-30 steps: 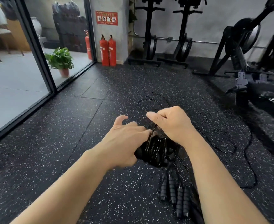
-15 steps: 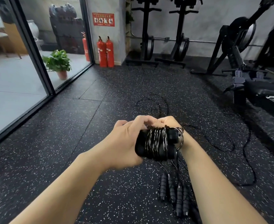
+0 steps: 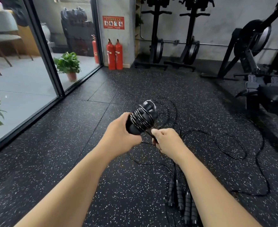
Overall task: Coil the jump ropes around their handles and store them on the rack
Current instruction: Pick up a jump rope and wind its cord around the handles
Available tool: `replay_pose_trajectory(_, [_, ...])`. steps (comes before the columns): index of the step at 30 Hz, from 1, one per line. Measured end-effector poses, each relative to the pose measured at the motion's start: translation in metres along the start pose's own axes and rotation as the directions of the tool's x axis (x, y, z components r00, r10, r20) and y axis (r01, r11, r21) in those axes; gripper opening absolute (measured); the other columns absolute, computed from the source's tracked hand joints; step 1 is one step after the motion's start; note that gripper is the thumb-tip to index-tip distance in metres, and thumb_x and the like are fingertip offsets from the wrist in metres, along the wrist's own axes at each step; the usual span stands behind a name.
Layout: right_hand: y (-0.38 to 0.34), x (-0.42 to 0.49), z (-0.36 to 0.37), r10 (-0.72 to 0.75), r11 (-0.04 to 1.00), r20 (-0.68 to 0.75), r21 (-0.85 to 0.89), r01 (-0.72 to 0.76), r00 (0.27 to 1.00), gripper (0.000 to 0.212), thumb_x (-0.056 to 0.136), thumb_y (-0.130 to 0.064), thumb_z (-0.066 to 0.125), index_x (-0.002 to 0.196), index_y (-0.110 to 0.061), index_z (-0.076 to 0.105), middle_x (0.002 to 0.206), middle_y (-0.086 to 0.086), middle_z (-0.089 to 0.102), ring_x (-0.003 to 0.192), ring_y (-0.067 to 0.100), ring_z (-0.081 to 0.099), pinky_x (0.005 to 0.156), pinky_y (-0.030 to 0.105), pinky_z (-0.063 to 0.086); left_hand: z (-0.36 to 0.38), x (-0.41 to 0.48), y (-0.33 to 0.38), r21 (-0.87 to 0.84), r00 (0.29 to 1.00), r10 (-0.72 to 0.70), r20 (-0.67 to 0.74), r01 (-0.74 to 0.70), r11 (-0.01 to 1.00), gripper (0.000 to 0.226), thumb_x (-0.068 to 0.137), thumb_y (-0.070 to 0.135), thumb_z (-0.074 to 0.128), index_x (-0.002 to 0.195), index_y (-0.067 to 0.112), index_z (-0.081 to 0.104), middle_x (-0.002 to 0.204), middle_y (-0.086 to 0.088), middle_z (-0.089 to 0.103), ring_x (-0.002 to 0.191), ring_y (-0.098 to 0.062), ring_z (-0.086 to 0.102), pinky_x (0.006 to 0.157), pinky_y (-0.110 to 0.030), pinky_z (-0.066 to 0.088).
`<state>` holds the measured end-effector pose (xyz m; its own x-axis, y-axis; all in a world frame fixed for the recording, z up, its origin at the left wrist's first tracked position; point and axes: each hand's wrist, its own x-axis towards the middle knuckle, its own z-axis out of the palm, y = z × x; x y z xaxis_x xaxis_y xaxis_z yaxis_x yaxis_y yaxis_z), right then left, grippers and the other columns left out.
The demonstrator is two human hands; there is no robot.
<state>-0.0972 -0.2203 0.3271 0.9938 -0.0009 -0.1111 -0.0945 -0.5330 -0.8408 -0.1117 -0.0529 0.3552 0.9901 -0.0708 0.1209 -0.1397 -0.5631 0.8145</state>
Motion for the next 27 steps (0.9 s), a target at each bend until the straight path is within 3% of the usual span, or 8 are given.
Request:
replay_pose_trajectory(5, [-0.016, -0.008, 0.004, -0.237, 0.958, -0.053, -0.177, 0.225, 0.97, 0.05, 0.098, -0.035, 0.047, 0.065, 0.001, 0.056, 0.059, 0.011, 0.058, 0.055, 0.019, 0.044, 0.055, 0.038, 0.04, -0.01, 0.01, -0.018, 0.044, 0.977, -0.205, -0.051, 0.207, 0.977, 0.021, 0.073, 0.014, 0.072, 0.082, 0.01, 0.053, 0.067, -0.003, 0.055, 0.053, -0.018, 0.048, 0.046, -0.023, 0.038])
replay_pose_trajectory(10, [-0.027, -0.013, 0.01, -0.323, 0.906, -0.001, -0.291, 0.308, 0.947, 0.05, 0.096, -0.036, 0.05, 0.056, -0.008, 0.042, 0.047, -0.002, 0.041, 0.049, 0.018, 0.037, 0.053, 0.039, 0.04, -0.014, 0.013, -0.029, -0.023, 0.952, -0.298, -0.069, 0.297, 0.955, 0.017, 0.075, 0.021, 0.07, 0.079, 0.009, 0.059, 0.063, -0.002, 0.055, 0.051, -0.018, 0.047, 0.046, -0.023, 0.038])
replay_pose_trajectory(12, [-0.03, -0.013, 0.011, -0.352, 0.887, 0.006, -0.317, 0.336, 0.936, 0.049, 0.096, -0.035, 0.05, 0.055, -0.01, 0.041, 0.047, -0.003, 0.039, 0.049, 0.017, 0.036, 0.053, 0.039, 0.041, -0.015, 0.015, -0.033, 0.002, 0.946, -0.318, -0.069, 0.319, 0.948, 0.02, 0.078, 0.027, 0.066, 0.083, 0.009, 0.059, 0.07, -0.003, 0.06, 0.057, -0.019, 0.052, 0.053, -0.026, 0.042])
replay_pose_trajectory(16, [-0.037, -0.014, 0.004, -0.339, 0.891, -0.044, -0.336, 0.305, 0.94, 0.044, 0.097, -0.036, 0.049, 0.076, 0.0, 0.065, 0.051, 0.012, 0.051, 0.049, 0.018, 0.041, 0.056, 0.04, 0.048, -0.017, 0.019, -0.04, 0.028, 0.929, -0.366, -0.054, 0.367, 0.93, 0.038, 0.082, 0.036, 0.061, 0.108, 0.01, 0.052, 0.096, -0.009, 0.066, 0.075, -0.022, 0.057, 0.062, -0.03, 0.043])
replay_pose_trajectory(19, [-0.046, -0.018, -0.001, -0.346, 0.876, -0.028, -0.368, 0.312, 0.938, 0.043, 0.095, -0.037, 0.051, 0.075, -0.002, 0.067, 0.049, 0.006, 0.048, 0.047, 0.018, 0.041, 0.056, 0.039, 0.049, -0.018, 0.02, -0.042, 0.058, 0.919, -0.391, -0.049, 0.394, 0.917, 0.045, 0.082, 0.037, 0.06, 0.114, 0.008, 0.048, 0.096, -0.01, 0.065, 0.075, -0.023, 0.058, 0.062, -0.031, 0.044])
replay_pose_trajectory(22, [-0.059, -0.026, 0.001, -0.381, 0.827, 0.06, -0.425, 0.369, 0.923, 0.044, 0.091, -0.034, 0.055, 0.058, -0.005, 0.053, 0.046, -0.001, 0.04, 0.046, 0.018, 0.036, 0.05, 0.035, 0.039, -0.013, 0.019, -0.039, 0.248, 0.927, -0.361, -0.099, 0.374, 0.893, 0.045, 0.083, 0.04, 0.062, 0.109, 0.01, 0.041, 0.093, -0.004, 0.06, 0.083, -0.026, 0.061, 0.071, -0.035, 0.052])
replay_pose_trajectory(24, [-0.066, -0.031, 0.002, -0.395, 0.784, 0.112, -0.476, 0.398, 0.912, 0.045, 0.088, -0.031, 0.057, 0.052, -0.011, 0.041, 0.047, 0.0, 0.039, 0.048, 0.019, 0.036, 0.05, 0.031, 0.032, -0.009, 0.016, -0.033, 0.431, 0.936, -0.327, -0.129, 0.35, 0.832, 0.05, 0.082, 0.044, 0.067, 0.105, 0.012, 0.036, 0.095, -0.002, 0.054, 0.088, -0.027, 0.058, 0.074, -0.036, 0.048])
replay_pose_trajectory(27, [-0.071, -0.032, -0.001, -0.398, 0.758, 0.149, -0.503, 0.416, 0.905, 0.041, 0.086, -0.027, 0.058, 0.052, -0.012, 0.044, 0.05, 0.002, 0.044, 0.051, 0.02, 0.039, 0.049, 0.03, 0.031, -0.002, 0.012, -0.024, 0.632, 0.964, -0.226, -0.139, 0.263, 0.729, 0.046, 0.082, 0.038, 0.067, 0.106, 0.014, 0.037, 0.104, -0.005, 0.056, 0.102, -0.03, 0.058, 0.072, -0.036, 0.041])
